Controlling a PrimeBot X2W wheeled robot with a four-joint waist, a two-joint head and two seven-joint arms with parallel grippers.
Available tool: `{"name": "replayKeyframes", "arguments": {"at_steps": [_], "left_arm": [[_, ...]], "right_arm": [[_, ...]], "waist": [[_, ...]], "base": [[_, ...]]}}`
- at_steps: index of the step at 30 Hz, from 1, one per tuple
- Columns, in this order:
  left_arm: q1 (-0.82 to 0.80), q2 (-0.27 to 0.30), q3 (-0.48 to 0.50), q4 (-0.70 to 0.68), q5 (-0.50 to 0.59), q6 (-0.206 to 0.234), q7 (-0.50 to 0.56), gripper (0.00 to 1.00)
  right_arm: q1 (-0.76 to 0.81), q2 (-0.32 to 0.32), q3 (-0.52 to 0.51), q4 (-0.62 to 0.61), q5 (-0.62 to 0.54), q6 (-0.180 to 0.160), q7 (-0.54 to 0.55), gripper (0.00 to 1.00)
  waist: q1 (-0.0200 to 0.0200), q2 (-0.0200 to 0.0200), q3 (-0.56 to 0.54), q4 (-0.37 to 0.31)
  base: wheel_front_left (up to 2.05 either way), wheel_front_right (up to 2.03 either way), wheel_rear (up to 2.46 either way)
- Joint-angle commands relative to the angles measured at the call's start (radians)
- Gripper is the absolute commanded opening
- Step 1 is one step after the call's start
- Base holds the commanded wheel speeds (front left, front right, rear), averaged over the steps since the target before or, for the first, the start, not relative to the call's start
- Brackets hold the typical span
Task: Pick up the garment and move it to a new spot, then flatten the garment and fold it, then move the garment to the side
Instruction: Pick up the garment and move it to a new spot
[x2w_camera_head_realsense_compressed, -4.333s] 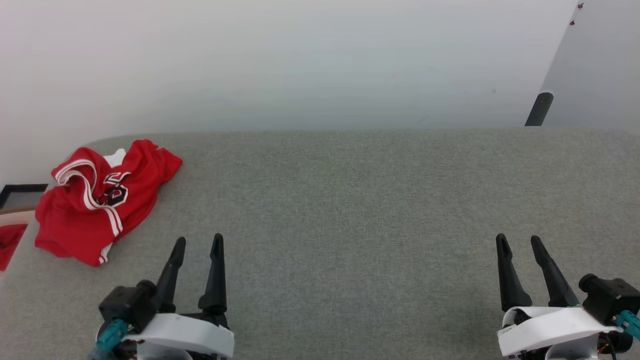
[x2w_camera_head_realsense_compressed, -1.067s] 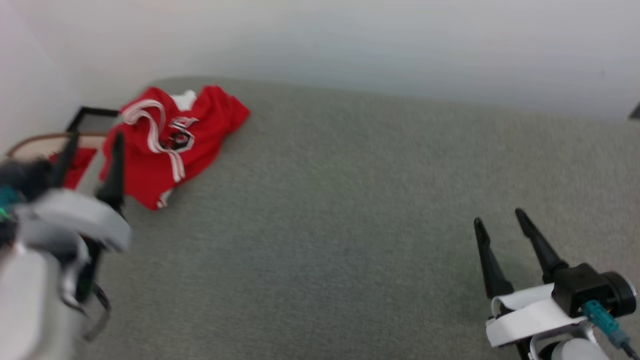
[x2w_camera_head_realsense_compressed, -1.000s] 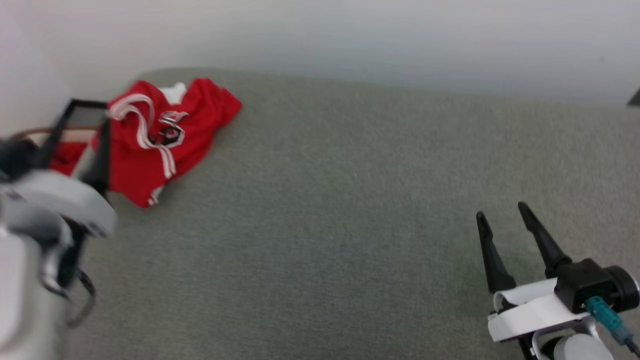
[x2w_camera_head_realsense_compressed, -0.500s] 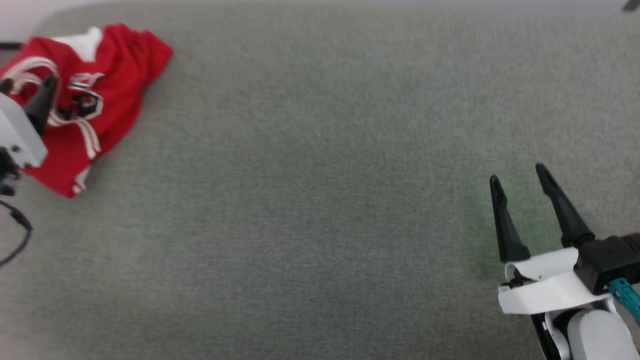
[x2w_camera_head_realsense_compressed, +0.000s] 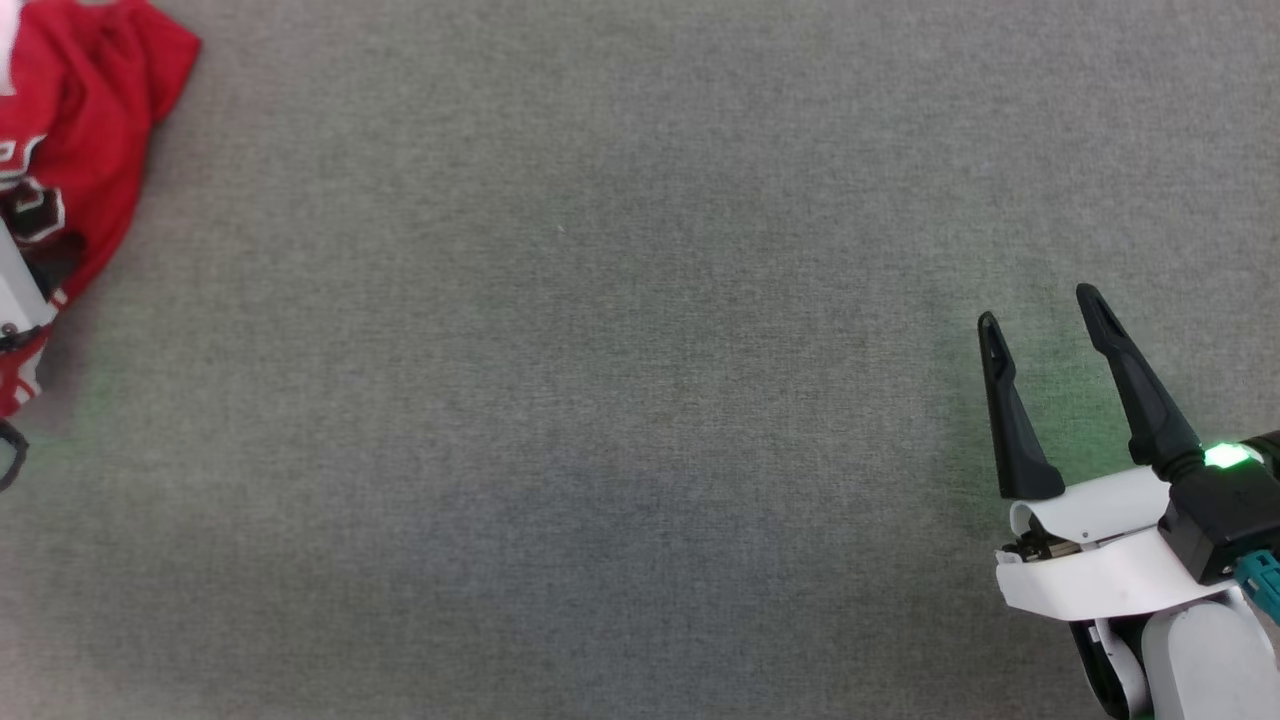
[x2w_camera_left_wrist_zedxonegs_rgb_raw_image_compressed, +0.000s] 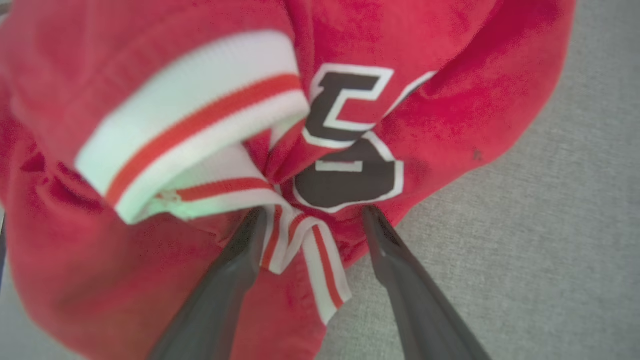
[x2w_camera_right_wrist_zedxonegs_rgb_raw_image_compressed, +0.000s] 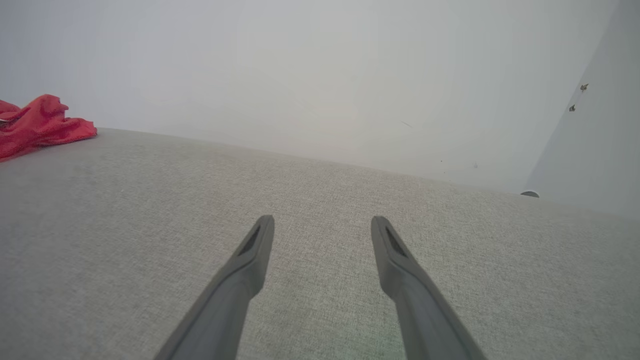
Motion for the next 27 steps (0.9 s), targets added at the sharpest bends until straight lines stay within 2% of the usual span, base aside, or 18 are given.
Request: {"name": "replayKeyframes", "arguments": {"at_steps": [1,9,10,11,13,14,19,27], "left_arm": [[-0.008,-0.004,-0.001,0.016,-0.005,0.006,0.012,1.00],[-0.009,-0.042,-0.015,0.104,-0.016,0.038,0.050,1.00],[-0.010,-0.047,-0.017,0.110,-0.017,0.041,0.053,0.86],[-0.013,-0.048,-0.017,0.112,-0.015,0.043,0.044,0.51],[-0.032,-0.042,-0.006,0.112,-0.019,0.047,0.013,0.33],[-0.039,-0.041,-0.003,0.113,-0.019,0.049,0.002,0.00],[-0.075,-0.028,0.005,0.099,-0.011,0.041,-0.066,0.00],[-0.124,-0.007,-0.023,0.056,0.021,-0.014,-0.157,0.00]], "right_arm": [[-0.012,-0.005,-0.001,-0.005,-0.007,0.000,-0.005,1.00],[-0.015,-0.005,-0.004,-0.011,-0.011,0.000,-0.005,1.00],[-0.015,-0.004,-0.005,-0.011,-0.013,0.000,-0.005,1.00],[-0.015,-0.002,-0.006,-0.011,-0.015,0.000,-0.005,1.00],[-0.015,0.000,-0.007,-0.010,-0.016,0.000,-0.005,1.00],[-0.014,0.000,-0.009,-0.009,-0.015,0.000,-0.005,1.00],[0.005,0.004,-0.014,0.001,-0.008,0.000,-0.005,1.00],[0.029,0.009,-0.013,0.022,0.003,0.000,-0.005,1.00]], "waist": [[0.0000,-0.0001,0.014,-0.011],[0.0000,-0.0001,0.020,-0.017],[0.0000,-0.0001,0.017,-0.016],[0.0000,-0.0001,0.014,-0.015],[0.0000,-0.0001,0.004,-0.011],[0.0000,-0.0001,-0.002,-0.007],[0.0000,-0.0001,-0.044,0.019],[0.0000,-0.0001,-0.141,0.066]], "base": [[0.00,0.00,0.00],[0.00,0.00,0.00],[0.00,0.00,0.00],[0.00,0.00,0.00],[0.00,0.00,0.00],[0.00,0.00,0.00],[0.00,0.00,0.00],[0.00,0.00,0.00]]}}
